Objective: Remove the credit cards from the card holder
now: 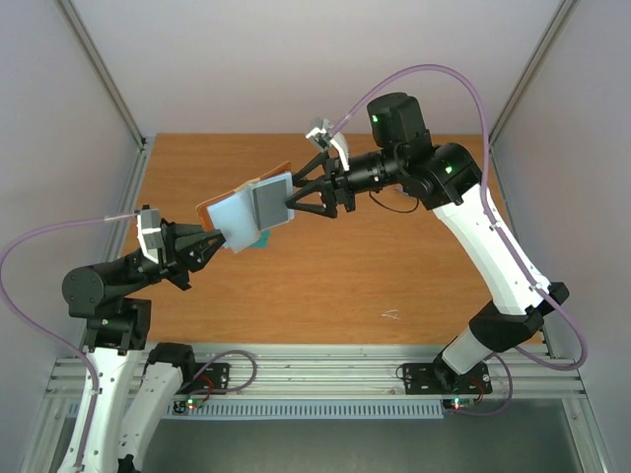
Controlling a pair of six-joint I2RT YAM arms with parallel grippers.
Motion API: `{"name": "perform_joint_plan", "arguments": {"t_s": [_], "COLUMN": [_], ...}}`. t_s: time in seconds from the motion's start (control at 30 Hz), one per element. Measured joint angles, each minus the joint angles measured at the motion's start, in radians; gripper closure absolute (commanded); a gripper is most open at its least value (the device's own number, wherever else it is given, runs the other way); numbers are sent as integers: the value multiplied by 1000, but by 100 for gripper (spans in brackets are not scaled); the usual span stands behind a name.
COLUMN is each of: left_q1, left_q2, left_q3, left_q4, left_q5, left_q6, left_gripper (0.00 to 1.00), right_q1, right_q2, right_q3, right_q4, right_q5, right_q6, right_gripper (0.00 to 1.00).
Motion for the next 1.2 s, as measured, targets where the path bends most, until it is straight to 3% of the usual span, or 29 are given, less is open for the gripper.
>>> {"name": "perform_joint_plan", "arguments": {"t_s": [0.13,0.3,0.37,0.43,0.5,0.6,0.63,0.7,0.77,0.93,1.03,1.1,1.17,1.2], "left_q1": [0,0,0,-1,-1,-1,-1,-1,-2,-3,6,11,11,12], "left_q2": [0,0,0,-1,-6,-12,-17,-26,-39,-44,-28,-17,-8,-2], "left_q3": [0,0,0,0,0,-7,-11,-12,-10,6,14,14,9,3], "left_q4": [1,1,1,2,5,-3,-8,-39,-132,-460,-608,-656,-652,-633], "left_q5": [0,0,0,0,-3,-20,-29,-64,-153,-518,-706,-726,-660,-605], "left_q6": [0,-1,-3,-5,-9,-21,-25,-26,-9,80,148,190,212,210], "left_gripper": [100,100,100,100,100,100,95,66,51,55,56,45,29,17], "right_q1": [-13,-8,-4,6,11,21,23,21,21,24,45,76,120,140], "right_q2": [23,78,93,101,101,93,86,72,53,26,42,63,79,84], "right_q3": [20,49,48,38,24,-4,-18,-42,-64,-61,-2,40,57,57], "right_q4": [7,17,29,64,95,147,164,187,194,105,-14,-80,-113,-121], "right_q5": [-71,-157,-192,-238,-272,-314,-314,-305,-259,32,331,492,568,581], "right_q6": [24,47,56,76,102,137,149,164,173,199,220,221,211,203], "right_gripper": [28,33,50,76,96,99,99,99,99,99,99,99,99,99]}}
